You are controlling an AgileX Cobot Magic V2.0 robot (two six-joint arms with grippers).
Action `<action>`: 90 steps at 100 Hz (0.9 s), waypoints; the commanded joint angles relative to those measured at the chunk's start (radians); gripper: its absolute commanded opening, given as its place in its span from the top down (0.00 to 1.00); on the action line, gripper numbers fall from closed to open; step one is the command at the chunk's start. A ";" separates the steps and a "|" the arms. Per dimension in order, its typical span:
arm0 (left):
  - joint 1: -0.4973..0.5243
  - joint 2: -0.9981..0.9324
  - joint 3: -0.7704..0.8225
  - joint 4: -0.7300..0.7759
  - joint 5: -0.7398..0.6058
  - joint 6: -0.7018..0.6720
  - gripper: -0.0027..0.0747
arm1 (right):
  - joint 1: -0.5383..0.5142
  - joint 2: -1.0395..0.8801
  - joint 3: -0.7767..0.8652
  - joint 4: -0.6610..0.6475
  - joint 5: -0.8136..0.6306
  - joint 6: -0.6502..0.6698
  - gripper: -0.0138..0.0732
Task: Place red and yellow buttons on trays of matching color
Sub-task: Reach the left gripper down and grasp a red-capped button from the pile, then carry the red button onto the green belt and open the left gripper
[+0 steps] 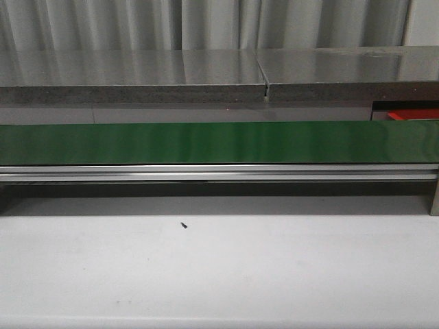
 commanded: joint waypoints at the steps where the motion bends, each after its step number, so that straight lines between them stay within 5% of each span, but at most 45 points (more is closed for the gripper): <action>1: 0.004 -0.010 -0.031 -0.018 -0.040 0.002 0.19 | -0.004 -0.012 -0.001 -0.006 -0.078 -0.003 0.92; 68: 0.013 0.102 -0.034 -0.045 -0.115 0.002 0.20 | -0.004 -0.012 -0.001 -0.006 -0.078 -0.003 0.92; 78: 0.013 0.102 -0.034 -0.045 -0.115 0.002 0.27 | -0.004 -0.012 -0.001 -0.006 -0.078 -0.003 0.92; 90: 0.013 0.102 -0.034 -0.045 -0.115 0.002 0.47 | -0.004 -0.012 -0.001 -0.006 -0.078 -0.003 0.92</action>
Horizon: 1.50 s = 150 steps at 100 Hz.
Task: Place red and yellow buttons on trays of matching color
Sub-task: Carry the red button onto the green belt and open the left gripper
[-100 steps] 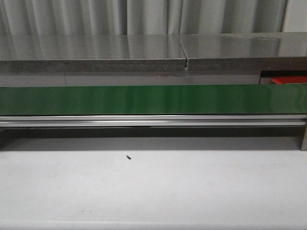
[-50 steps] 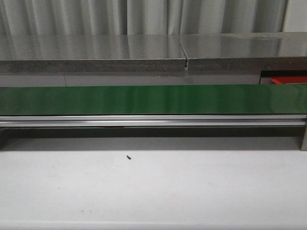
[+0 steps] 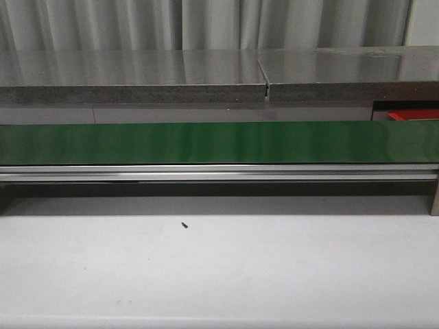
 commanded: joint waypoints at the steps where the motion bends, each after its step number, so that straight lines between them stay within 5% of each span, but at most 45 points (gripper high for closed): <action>1: 0.001 -0.042 -0.030 -0.013 -0.036 0.002 0.48 | -0.004 -0.012 -0.001 -0.006 -0.078 -0.003 0.92; 14: 0.001 -0.042 -0.030 -0.013 -0.040 0.002 0.68 | -0.004 -0.012 -0.001 -0.006 -0.078 -0.003 0.92; 28: 0.001 -0.054 -0.030 -0.013 -0.031 0.002 0.77 | -0.004 -0.012 -0.001 -0.006 -0.078 -0.003 0.92; 81: 0.001 -0.333 -0.102 -0.090 0.060 0.096 0.78 | -0.004 -0.012 -0.001 -0.006 -0.078 -0.003 0.92; 150: -0.243 -0.016 -0.419 -0.192 0.130 0.164 0.78 | -0.004 -0.012 -0.001 -0.006 -0.078 -0.003 0.92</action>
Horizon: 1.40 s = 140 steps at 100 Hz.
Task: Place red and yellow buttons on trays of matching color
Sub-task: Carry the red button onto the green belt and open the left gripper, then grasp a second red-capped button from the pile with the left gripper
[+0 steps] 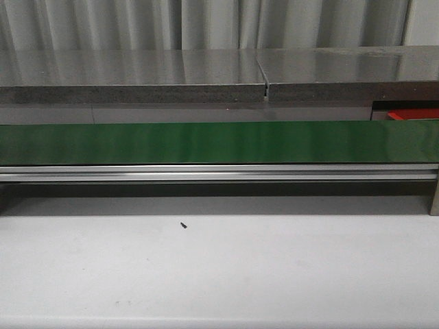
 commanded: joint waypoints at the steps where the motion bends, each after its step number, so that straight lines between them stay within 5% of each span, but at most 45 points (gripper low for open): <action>1: -0.019 -0.004 -0.052 -0.025 -0.027 -0.001 0.78 | -0.004 -0.012 -0.001 -0.006 -0.078 -0.003 0.92; 27: -0.028 0.049 -0.056 -0.041 -0.008 -0.001 0.70 | -0.004 -0.012 -0.001 -0.006 -0.078 -0.003 0.92; 63: -0.028 0.054 -0.082 -0.043 0.048 0.001 0.07 | -0.004 -0.012 -0.001 -0.006 -0.078 -0.003 0.92; 103: 0.027 -0.125 -0.112 0.054 0.073 0.004 0.07 | -0.004 -0.012 -0.001 -0.006 -0.078 -0.003 0.92; 140: 0.314 -0.179 -0.049 0.102 0.151 0.005 0.07 | -0.004 -0.012 -0.001 -0.006 -0.078 -0.003 0.92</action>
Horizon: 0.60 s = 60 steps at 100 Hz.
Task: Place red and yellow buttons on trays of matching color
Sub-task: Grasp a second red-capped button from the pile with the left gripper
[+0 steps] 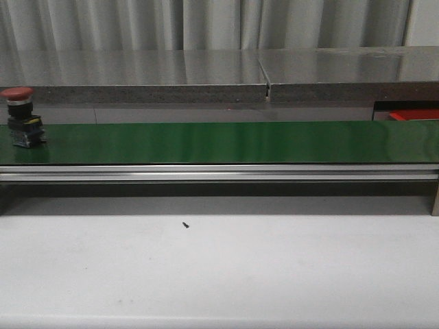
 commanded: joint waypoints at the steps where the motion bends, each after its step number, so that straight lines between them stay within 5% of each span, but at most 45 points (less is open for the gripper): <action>1: 0.064 -0.043 0.010 0.004 -0.023 -0.002 0.07 | -0.004 -0.012 -0.001 -0.006 -0.078 -0.003 0.92; 23: 0.146 -0.009 0.085 0.043 -0.048 -0.002 0.07 | -0.004 -0.012 -0.001 -0.006 -0.078 -0.003 0.92; 60: 0.147 0.115 0.118 0.045 -0.064 0.004 0.07 | -0.004 -0.012 -0.001 -0.006 -0.078 -0.003 0.92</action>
